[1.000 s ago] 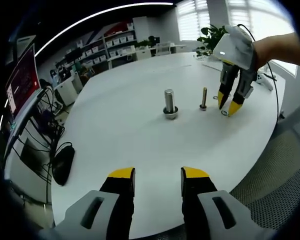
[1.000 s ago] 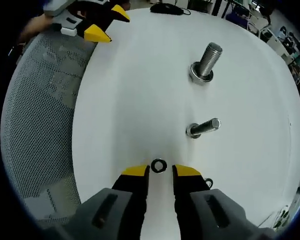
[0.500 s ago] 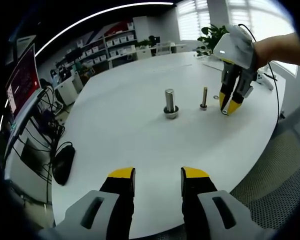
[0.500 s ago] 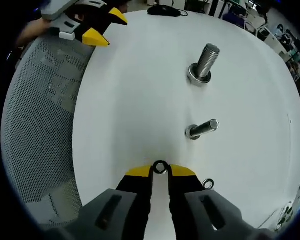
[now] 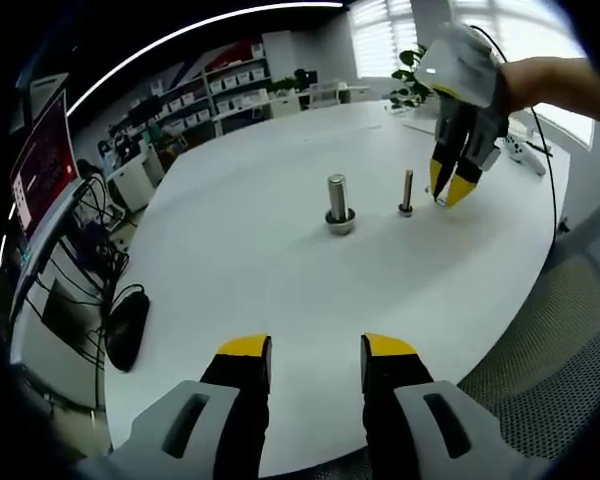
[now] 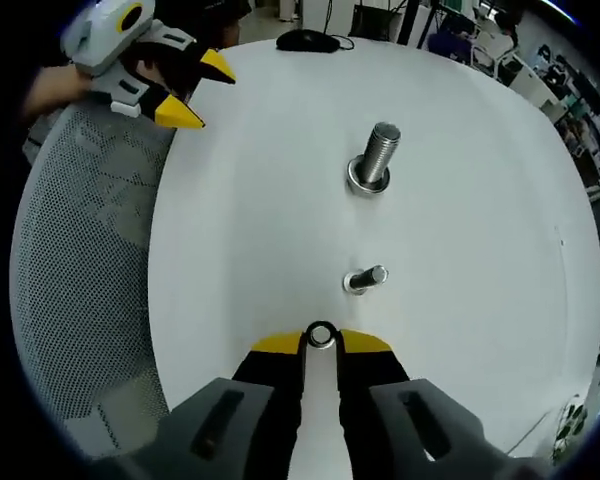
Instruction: Place the washer onto the threaded stud by aligning its center hole with the stud, sliding it down to the base, and recovering from edge contact or off-axis alignment until the washer reaches the visible bottom stop.
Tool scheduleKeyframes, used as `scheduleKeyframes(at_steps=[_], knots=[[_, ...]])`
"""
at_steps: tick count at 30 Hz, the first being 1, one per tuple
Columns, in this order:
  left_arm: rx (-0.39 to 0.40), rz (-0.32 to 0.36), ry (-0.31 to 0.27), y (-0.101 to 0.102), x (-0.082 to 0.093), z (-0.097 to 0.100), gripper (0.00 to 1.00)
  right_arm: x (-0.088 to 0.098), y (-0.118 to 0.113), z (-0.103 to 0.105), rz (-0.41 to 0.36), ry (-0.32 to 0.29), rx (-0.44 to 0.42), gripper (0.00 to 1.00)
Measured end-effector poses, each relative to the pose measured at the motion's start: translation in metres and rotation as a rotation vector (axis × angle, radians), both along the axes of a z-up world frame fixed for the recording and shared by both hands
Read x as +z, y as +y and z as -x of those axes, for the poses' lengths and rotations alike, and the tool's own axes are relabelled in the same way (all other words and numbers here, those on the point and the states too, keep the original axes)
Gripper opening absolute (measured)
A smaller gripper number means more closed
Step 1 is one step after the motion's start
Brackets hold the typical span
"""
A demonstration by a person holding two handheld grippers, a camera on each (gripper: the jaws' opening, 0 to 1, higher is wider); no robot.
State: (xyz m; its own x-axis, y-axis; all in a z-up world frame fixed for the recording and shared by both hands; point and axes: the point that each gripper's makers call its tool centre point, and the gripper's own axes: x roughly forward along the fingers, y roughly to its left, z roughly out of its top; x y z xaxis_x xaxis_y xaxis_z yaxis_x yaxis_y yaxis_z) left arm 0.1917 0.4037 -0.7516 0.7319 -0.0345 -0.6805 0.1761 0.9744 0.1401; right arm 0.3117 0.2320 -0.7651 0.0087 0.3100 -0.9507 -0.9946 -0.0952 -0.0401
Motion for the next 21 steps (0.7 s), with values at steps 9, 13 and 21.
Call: scheduleKeyframes(at_steps=[9,13,21], knots=[[-0.057,-0.047,0.042,-0.002,-0.007,0.005,0.27,0.02,0.014,-0.011,-0.035,-0.037,-0.011,0.13],[-0.06,-0.049,0.05,-0.002,-0.009,0.005,0.27,0.026,0.018,-0.014,-0.046,-0.047,-0.011,0.13],[-0.051,-0.041,0.037,-0.002,-0.007,0.004,0.27,0.031,0.027,-0.017,-0.045,-0.065,0.01,0.13]])
